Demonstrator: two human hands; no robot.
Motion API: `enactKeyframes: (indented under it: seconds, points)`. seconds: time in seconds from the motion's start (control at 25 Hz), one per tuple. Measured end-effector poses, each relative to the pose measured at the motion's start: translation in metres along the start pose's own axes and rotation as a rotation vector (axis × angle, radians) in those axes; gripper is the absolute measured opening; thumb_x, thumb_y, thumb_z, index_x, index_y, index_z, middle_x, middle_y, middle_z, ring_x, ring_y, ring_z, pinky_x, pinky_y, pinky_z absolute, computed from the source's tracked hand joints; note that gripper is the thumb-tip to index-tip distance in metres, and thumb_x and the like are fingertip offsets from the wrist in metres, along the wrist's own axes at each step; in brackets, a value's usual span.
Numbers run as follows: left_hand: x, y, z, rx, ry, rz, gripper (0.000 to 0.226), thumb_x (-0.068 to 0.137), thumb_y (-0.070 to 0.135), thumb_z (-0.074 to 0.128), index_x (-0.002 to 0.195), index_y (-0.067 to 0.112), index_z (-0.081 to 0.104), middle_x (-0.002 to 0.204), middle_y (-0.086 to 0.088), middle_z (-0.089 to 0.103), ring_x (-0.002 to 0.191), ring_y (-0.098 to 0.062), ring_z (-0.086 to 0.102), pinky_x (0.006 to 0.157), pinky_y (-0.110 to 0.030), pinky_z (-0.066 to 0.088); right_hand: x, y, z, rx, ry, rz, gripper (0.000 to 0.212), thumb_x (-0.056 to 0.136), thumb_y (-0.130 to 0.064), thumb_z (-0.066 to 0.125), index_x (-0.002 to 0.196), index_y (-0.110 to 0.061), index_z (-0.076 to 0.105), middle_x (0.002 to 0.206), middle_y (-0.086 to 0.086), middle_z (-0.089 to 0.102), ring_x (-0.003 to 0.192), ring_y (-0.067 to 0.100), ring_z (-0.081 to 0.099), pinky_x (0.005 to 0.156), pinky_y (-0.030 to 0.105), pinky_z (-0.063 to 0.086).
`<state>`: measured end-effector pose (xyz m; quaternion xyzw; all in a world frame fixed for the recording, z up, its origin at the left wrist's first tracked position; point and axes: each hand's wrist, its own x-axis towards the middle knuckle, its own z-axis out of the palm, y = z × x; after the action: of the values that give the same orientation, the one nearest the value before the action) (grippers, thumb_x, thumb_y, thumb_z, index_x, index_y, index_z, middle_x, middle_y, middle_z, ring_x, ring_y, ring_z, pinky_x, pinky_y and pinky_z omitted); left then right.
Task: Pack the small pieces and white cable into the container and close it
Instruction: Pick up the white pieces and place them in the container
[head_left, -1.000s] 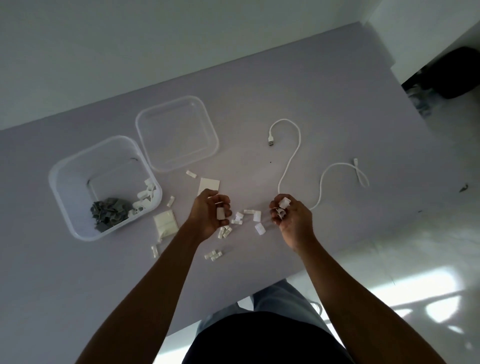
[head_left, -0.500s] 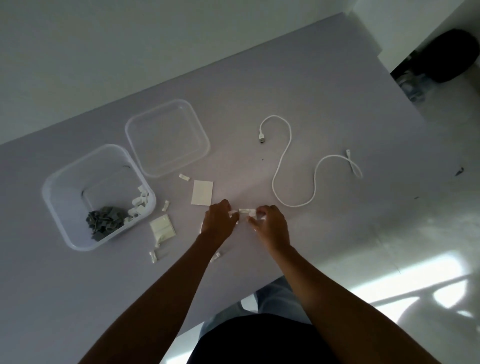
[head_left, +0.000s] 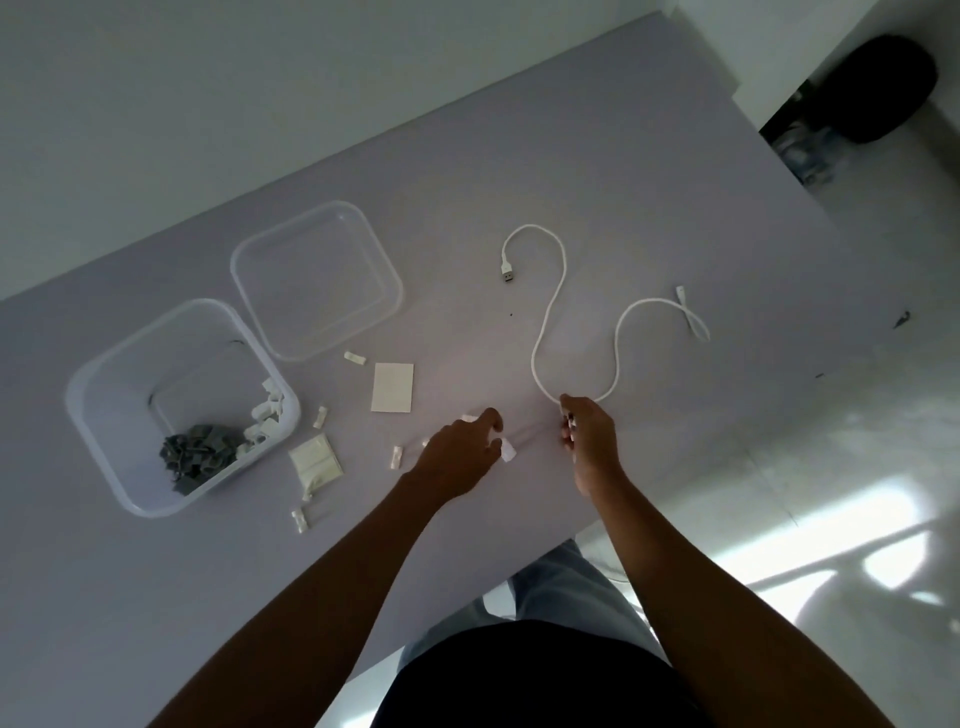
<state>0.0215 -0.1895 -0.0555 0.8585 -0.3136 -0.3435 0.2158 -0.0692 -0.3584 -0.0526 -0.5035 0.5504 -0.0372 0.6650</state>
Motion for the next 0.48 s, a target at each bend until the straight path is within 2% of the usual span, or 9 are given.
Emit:
enactKeyframes:
  seconds: [0.08,0.16,0.28,0.48]
  points:
    - [0.003,0.002,0.006,0.133,-0.048,0.107,0.028,0.096,0.033,0.05,0.123,0.025,0.048,0.097,-0.009,0.069,0.083,-0.028,0.067,0.077,-0.04,0.056,-0.006,-0.008,-0.01,0.197,-0.054,0.103,0.017,0.086,-0.021,0.06,0.071,-0.016,0.056,0.064,0.003,0.052,0.055,0.015,0.042,0.052,0.027,0.031]
    - [0.006,0.002,0.008,0.191,-0.082,0.161,0.028,0.098,0.033,0.049,0.124,0.024,0.049,0.102,-0.01,0.069,0.087,-0.028,0.067,0.079,-0.038,0.055,-0.014,-0.013,-0.011,0.316,-0.125,0.096,0.017,0.09,-0.017,0.054,0.074,-0.015,0.057,0.066,0.005,0.056,0.054,0.014,0.047,0.053,0.027,0.035]
    - [0.01,0.001,0.007,0.221,-0.106,0.196,0.027,0.099,0.035,0.046,0.122,0.021,0.051,0.106,-0.011,0.067,0.092,-0.027,0.066,0.08,-0.036,0.051,-0.021,-0.023,-0.004,0.434,-0.21,0.07,0.021,0.092,-0.017,0.046,0.073,-0.015,0.055,0.065,0.008,0.057,0.053,0.016,0.047,0.052,0.027,0.037]
    - [0.003,-0.008,0.016,0.199,-0.117,0.184,0.044,0.097,0.039,0.052,0.138,0.028,0.044,0.12,-0.008,0.067,0.105,-0.027,0.065,0.089,-0.036,0.05,-0.032,-0.038,0.017,0.532,-0.351,0.078,0.016,0.085,-0.02,0.043,0.071,-0.013,0.048,0.066,0.012,0.052,0.054,0.021,0.039,0.052,0.028,0.031]
